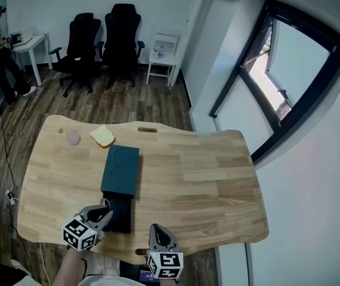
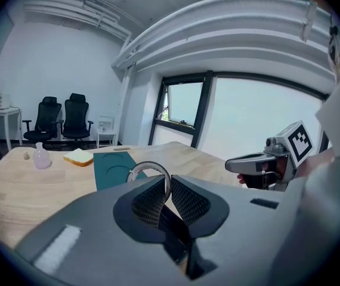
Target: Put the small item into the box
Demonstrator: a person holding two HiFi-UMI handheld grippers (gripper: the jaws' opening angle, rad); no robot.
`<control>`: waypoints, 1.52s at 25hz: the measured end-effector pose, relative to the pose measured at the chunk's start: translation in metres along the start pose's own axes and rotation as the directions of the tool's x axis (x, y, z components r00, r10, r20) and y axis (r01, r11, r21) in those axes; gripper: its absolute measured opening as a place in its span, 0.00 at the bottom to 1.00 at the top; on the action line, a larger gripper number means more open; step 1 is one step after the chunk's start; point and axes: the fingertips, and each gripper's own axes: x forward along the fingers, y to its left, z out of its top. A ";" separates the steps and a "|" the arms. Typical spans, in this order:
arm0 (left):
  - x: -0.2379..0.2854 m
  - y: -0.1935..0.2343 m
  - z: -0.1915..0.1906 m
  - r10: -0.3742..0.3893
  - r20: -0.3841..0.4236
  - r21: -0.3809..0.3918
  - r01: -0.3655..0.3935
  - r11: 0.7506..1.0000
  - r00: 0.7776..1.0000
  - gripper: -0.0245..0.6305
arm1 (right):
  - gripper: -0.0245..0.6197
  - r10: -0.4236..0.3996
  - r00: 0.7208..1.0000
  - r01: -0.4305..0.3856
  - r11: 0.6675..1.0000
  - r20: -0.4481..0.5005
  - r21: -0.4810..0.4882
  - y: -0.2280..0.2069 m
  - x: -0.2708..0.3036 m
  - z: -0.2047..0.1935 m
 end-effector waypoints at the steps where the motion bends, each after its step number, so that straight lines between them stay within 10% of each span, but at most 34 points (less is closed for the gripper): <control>1: 0.003 0.002 -0.003 -0.001 -0.009 -0.008 0.001 1.000 1.000 0.09 | 0.05 0.001 1.000 -0.001 1.000 -0.009 0.001 -0.001 0.003 -0.002; 38: 0.064 0.015 -0.072 -0.075 -0.199 -0.073 0.062 0.995 0.977 0.09 | 0.05 0.026 0.984 -0.022 0.999 -0.178 0.023 -0.031 0.067 -0.055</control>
